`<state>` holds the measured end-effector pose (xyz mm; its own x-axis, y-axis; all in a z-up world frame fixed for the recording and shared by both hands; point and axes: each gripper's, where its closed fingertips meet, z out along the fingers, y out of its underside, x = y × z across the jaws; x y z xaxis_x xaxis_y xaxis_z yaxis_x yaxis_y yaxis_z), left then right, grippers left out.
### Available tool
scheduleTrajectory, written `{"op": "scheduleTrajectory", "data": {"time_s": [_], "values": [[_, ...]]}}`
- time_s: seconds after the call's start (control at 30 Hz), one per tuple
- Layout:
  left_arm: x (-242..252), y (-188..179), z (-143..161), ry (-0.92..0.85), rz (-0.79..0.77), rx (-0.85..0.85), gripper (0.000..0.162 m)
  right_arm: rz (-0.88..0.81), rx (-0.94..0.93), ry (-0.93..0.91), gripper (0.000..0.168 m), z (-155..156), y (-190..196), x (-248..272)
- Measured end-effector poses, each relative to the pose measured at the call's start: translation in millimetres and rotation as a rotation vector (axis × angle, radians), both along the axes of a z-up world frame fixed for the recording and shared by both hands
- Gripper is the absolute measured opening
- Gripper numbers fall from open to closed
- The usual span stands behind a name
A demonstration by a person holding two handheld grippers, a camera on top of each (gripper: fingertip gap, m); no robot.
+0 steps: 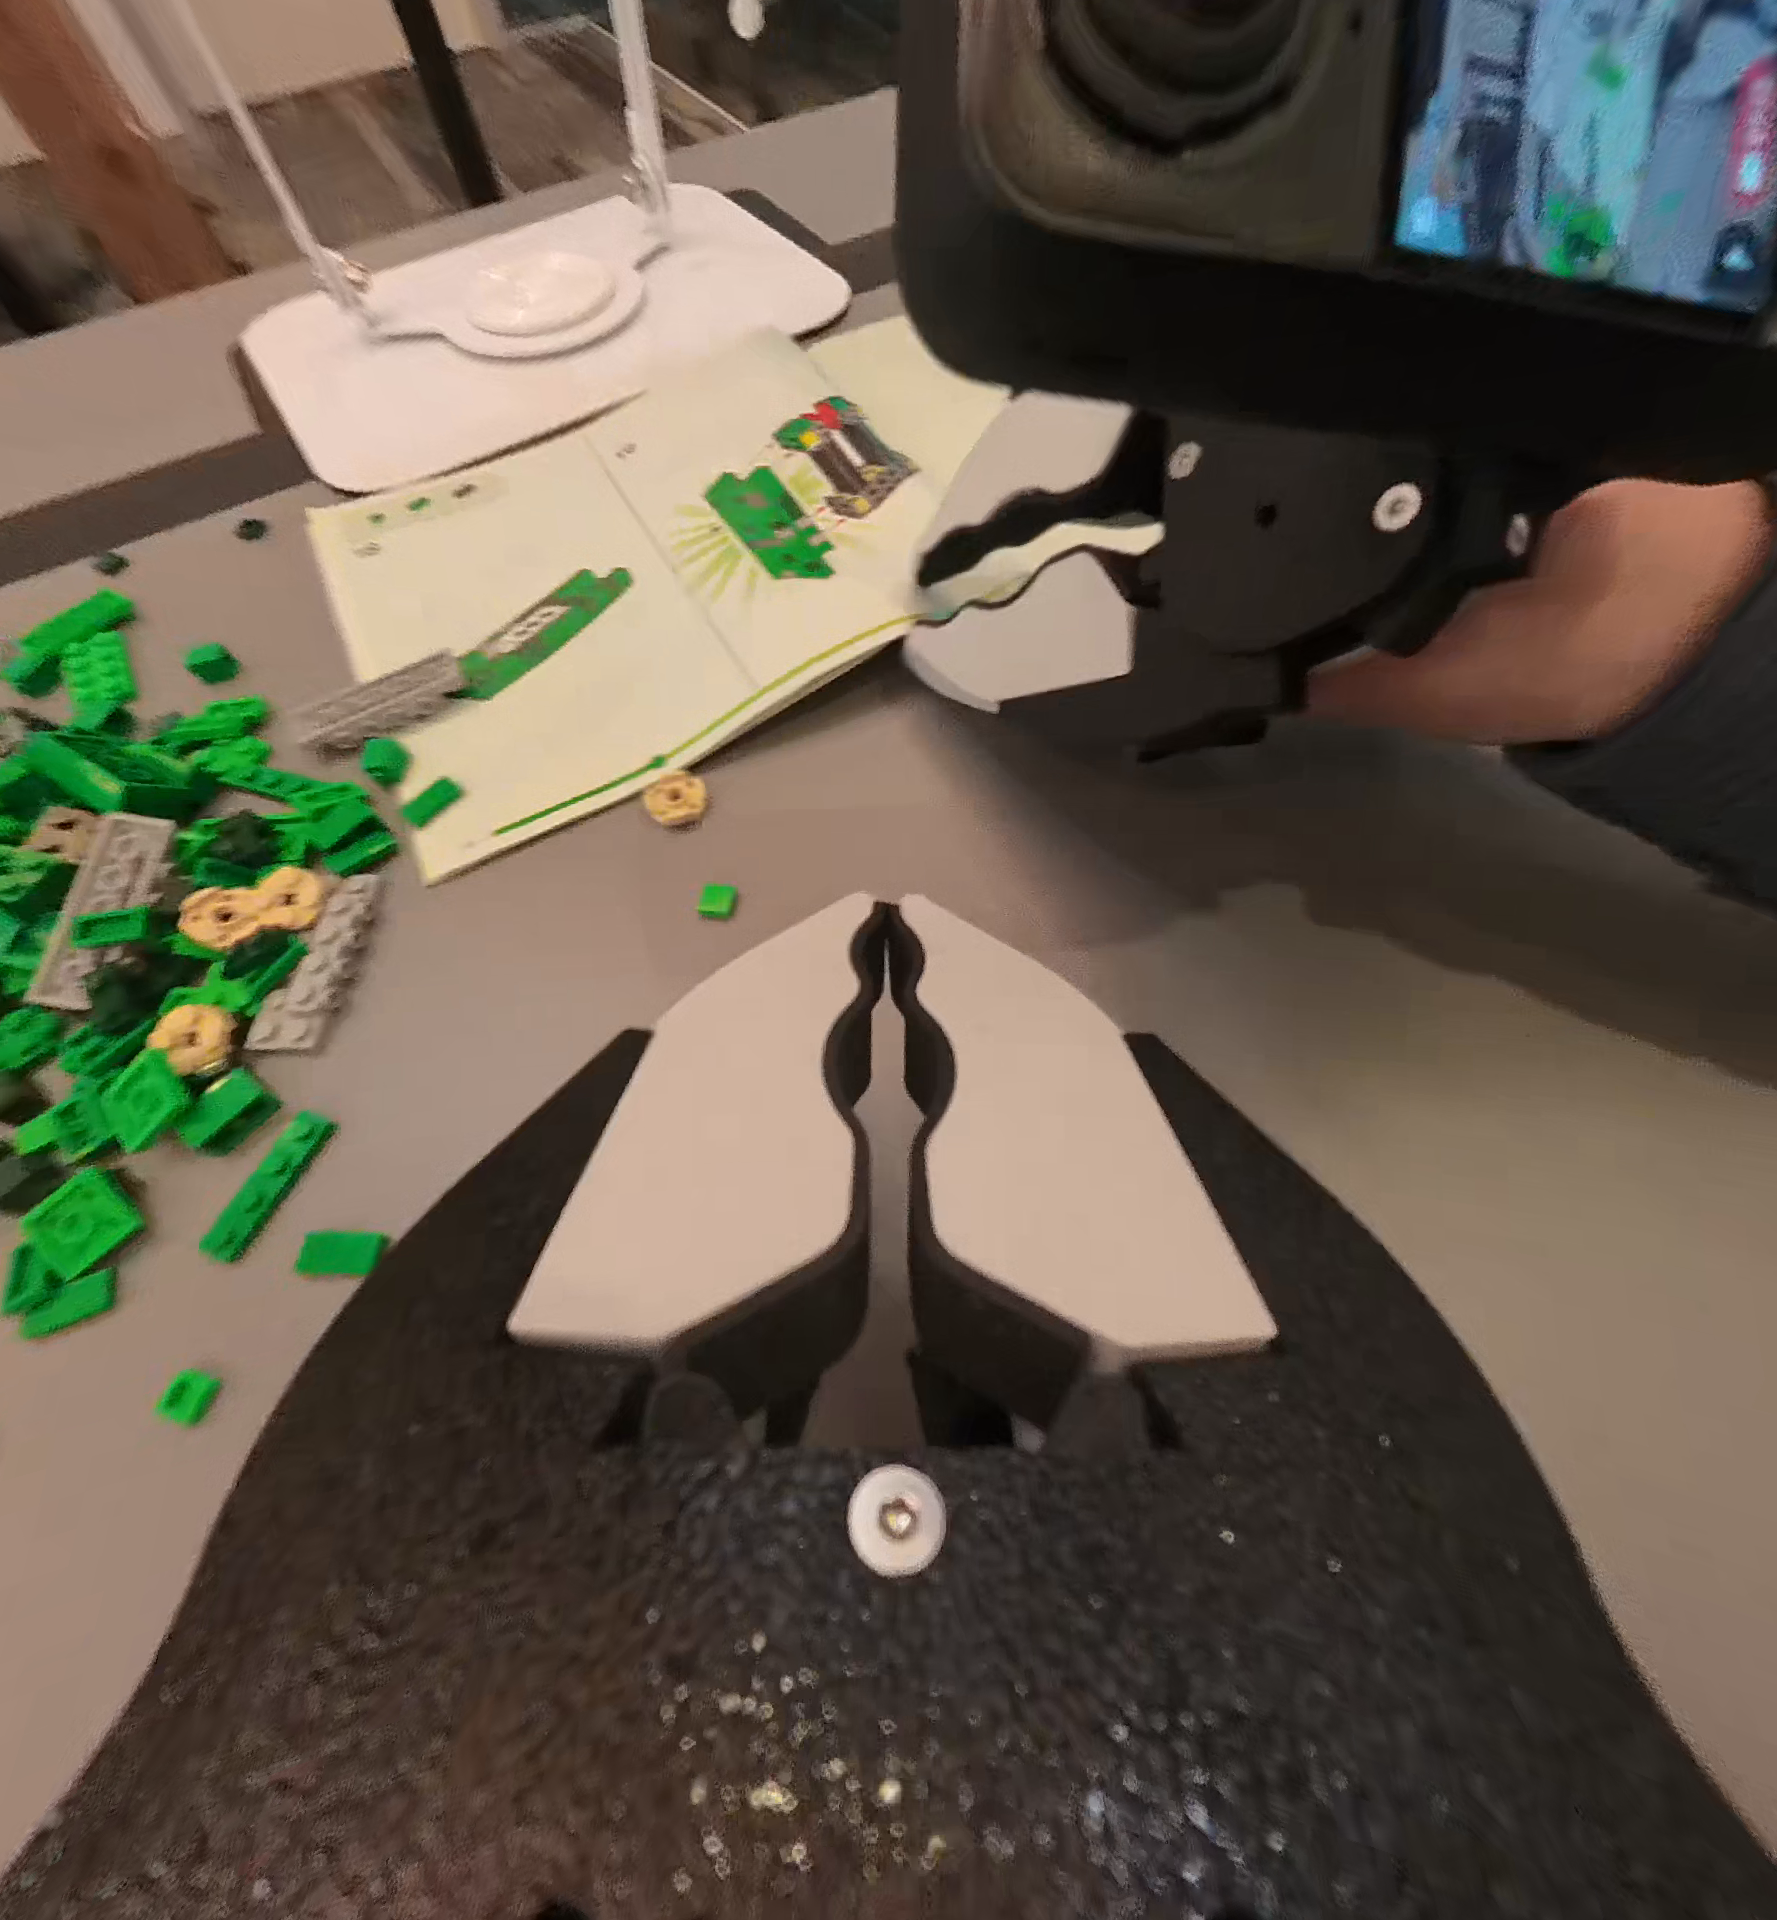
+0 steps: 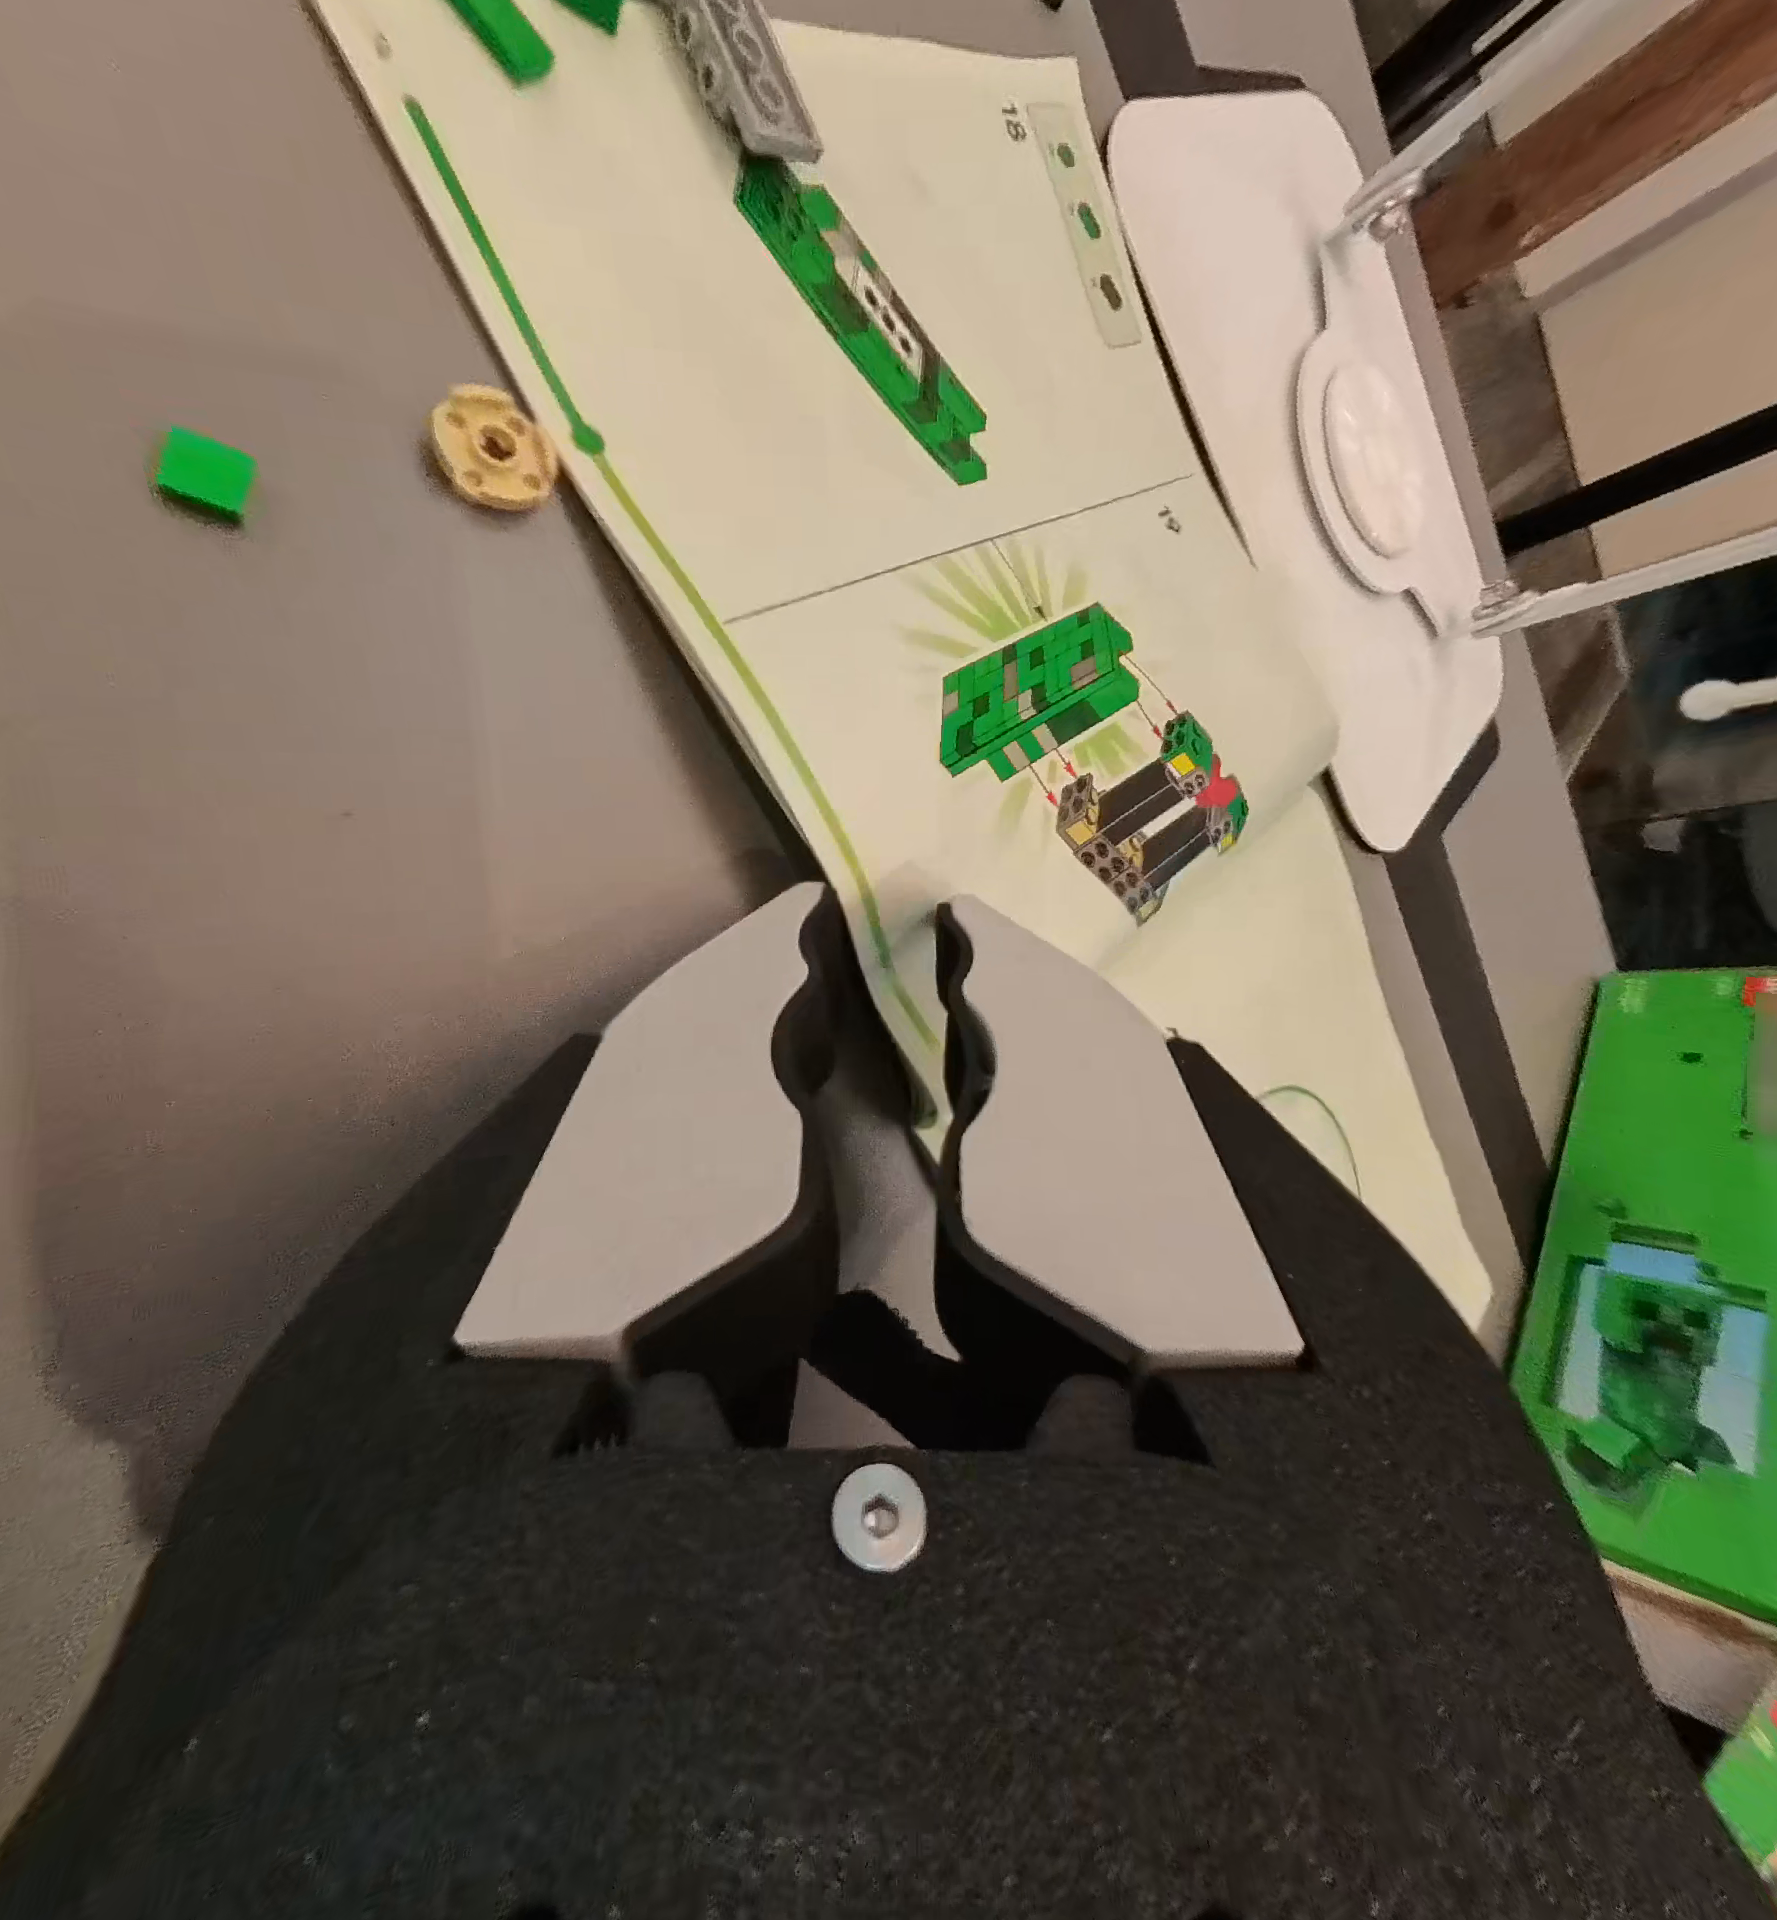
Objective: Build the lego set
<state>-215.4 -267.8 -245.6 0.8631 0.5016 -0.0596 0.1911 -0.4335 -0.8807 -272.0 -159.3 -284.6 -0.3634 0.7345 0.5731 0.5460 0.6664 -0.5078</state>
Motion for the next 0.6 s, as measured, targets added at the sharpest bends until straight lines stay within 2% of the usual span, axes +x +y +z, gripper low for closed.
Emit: {"op": "scheduleTrajectory", "data": {"time_s": [0.1,0.23,0.4,0.47,0.6], "values": [[-3.0,4.6,-6.9,0.013,-0.007,-0.059,0.0,-0.03,0.068,0.037,0.011,0.7,10.6,3.1],[-17.3,22.2,-6.4,0.082,-0.016,-0.132,0.0,-0.077,0.047,0.074,0.01,4.0,19.8,11.4],[-64.3,26.2,15.2,0.126,0.058,-0.102,0.0,-0.099,0.03,0.174,0.01,15.0,27.4,17.1],[-88.3,26.2,18.7,0.095,0.068,-0.104,0.0,-0.11,0.021,0.234,0.009,22.6,31.0,20.2],[-120.9,38.4,-3.5,-0.087,-0.013,-0.204,0.0,-0.09,-0.008,0.237,0.007,20.3,29.0,19.6]]}}
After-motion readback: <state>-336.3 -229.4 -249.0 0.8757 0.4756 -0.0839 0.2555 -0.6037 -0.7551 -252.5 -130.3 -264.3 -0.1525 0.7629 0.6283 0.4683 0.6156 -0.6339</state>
